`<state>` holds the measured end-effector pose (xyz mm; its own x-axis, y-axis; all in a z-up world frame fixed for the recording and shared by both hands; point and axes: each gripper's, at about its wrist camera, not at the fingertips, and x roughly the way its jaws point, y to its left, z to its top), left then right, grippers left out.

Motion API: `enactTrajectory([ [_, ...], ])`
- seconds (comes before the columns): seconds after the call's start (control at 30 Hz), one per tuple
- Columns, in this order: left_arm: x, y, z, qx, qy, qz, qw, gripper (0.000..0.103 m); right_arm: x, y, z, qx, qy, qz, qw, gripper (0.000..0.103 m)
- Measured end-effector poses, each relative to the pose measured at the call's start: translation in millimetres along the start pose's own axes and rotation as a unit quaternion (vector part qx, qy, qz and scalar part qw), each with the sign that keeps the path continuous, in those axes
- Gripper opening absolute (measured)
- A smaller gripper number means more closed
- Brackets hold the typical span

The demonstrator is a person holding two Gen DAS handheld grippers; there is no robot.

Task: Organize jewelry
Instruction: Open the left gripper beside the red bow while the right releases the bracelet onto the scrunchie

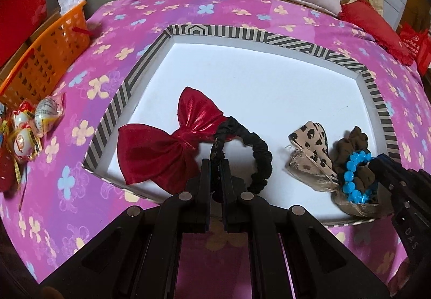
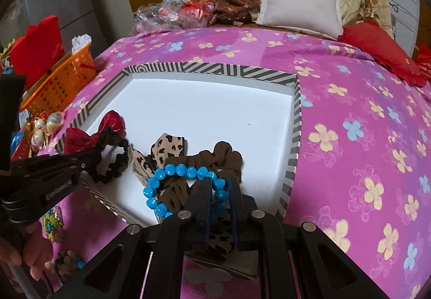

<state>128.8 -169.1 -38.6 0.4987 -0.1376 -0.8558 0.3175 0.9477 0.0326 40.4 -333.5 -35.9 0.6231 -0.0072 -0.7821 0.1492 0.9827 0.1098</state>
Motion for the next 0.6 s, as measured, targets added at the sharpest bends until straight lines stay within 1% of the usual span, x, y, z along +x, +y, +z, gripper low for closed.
enactTrajectory([
  [0.03,-2,0,0,0.001,-0.001,-0.001,1.0000,0.011,-2,0,0,0.001,-0.004,-0.001,1.000,0.032],
  [0.07,-4,0,-1,0.001,-0.002,-0.002,1.0000,0.022,-7,-1,-1,0.004,-0.011,-0.002,1.000,0.039],
  [0.1,-8,0,-2,0.000,-0.006,-0.005,1.0000,0.036,-10,-1,-2,0.007,-0.017,-0.001,1.000,0.040],
  [0.17,-16,2,-4,-0.003,-0.015,-0.010,0.9998,0.049,-19,-1,-4,0.013,-0.026,0.005,1.000,0.040],
  [0.37,-43,7,-14,-0.005,-0.035,-0.008,0.9993,0.049,-46,9,-14,0.011,-0.040,0.013,0.999,0.041],
  [0.47,-60,7,-24,0.001,-0.051,-0.001,0.9987,0.050,-61,17,-24,0.010,-0.051,0.015,0.999,0.042],
  [0.6,-81,10,-38,0.000,-0.066,0.004,0.9978,0.051,-78,29,-36,0.016,-0.062,0.028,0.998,0.042],
])
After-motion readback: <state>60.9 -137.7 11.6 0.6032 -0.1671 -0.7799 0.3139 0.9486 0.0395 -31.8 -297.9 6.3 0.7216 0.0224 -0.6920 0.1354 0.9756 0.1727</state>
